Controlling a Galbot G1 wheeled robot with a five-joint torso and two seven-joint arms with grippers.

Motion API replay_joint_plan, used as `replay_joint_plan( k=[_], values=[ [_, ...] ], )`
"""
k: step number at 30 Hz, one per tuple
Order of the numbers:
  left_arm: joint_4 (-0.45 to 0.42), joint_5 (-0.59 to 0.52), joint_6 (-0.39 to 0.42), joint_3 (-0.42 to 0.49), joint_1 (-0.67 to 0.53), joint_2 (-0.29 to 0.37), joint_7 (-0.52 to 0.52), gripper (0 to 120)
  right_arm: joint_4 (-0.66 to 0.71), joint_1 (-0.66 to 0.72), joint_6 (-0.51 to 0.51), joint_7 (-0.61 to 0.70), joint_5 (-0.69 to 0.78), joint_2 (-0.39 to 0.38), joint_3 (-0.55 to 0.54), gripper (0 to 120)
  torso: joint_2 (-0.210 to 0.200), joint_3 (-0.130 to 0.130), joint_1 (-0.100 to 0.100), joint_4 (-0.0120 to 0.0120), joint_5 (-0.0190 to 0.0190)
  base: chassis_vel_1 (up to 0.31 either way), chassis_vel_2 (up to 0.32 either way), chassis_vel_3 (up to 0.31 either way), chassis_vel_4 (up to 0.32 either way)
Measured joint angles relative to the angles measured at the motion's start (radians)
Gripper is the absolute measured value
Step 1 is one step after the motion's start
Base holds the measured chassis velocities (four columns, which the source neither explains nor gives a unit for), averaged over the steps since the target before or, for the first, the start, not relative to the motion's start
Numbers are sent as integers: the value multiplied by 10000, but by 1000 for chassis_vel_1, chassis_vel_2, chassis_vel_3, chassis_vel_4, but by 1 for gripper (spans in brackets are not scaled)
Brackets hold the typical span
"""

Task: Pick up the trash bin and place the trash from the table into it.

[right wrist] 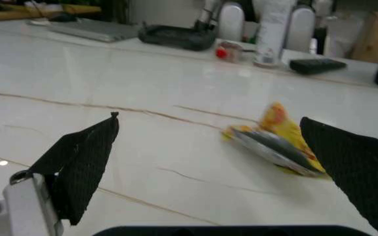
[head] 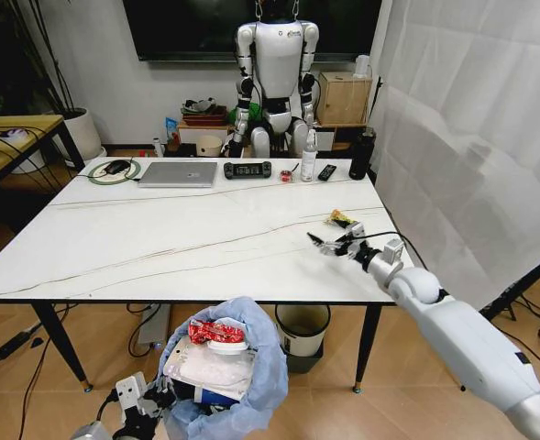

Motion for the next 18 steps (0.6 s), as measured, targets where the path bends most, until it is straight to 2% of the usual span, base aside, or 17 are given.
replay_joint_plan(
  k=[6,15,17,18],
  values=[
    [33,51,-14,70,0,-59,9,0,-2021,745,330,-296,-316,333,79,100,0,0,-2,-5,-4,0,0,0,0],
    [33,56,-39,78,26,-69,14,0,-2863,1208,402,-468,-440,752,84,100,1,-1,-2,-3,-6,0,0,0,0],
    [33,56,-46,75,37,-69,18,0,-3019,1293,458,-517,-468,854,84,97,1,-1,-2,-3,-4,0,0,0,0],
    [33,56,-58,68,51,-69,27,0,-3196,1419,507,-554,-491,988,60,86,1,-1,-2,-1,-5,0,0,0,0]
  ],
)
